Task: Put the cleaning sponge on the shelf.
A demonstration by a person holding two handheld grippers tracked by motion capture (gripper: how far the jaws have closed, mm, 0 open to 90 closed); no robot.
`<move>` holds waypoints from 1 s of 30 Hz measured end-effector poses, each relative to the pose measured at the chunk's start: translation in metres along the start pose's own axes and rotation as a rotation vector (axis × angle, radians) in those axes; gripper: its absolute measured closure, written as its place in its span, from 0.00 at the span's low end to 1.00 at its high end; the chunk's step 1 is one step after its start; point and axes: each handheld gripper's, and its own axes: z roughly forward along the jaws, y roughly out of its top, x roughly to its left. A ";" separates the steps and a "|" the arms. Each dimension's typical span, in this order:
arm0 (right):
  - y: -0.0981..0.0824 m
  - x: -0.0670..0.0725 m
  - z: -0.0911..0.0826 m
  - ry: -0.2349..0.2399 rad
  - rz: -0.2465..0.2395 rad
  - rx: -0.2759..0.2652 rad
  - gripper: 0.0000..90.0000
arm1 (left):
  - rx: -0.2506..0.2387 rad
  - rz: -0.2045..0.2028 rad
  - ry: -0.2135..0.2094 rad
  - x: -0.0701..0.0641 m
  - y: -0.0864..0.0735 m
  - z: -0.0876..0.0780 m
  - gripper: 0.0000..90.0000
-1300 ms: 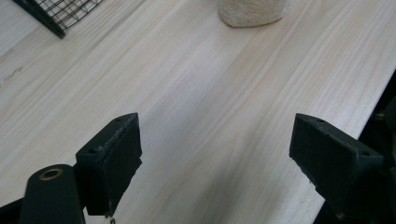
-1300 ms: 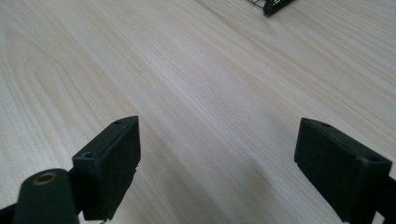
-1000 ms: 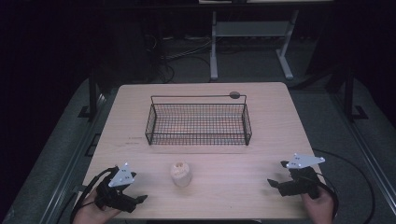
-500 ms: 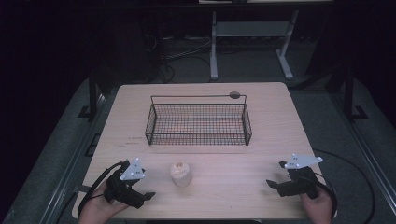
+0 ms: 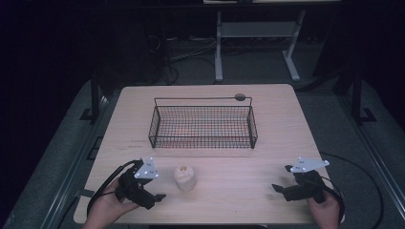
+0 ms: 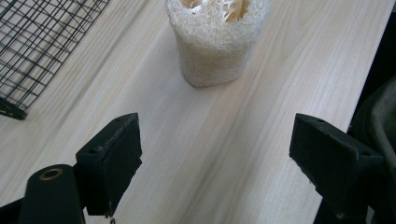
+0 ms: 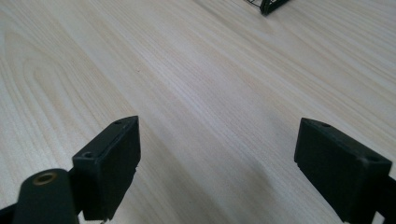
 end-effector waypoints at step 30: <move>0.001 0.001 0.000 0.007 -0.006 -0.003 0.16 | 0.054 0.047 -0.046 0.004 0.037 0.011 0.18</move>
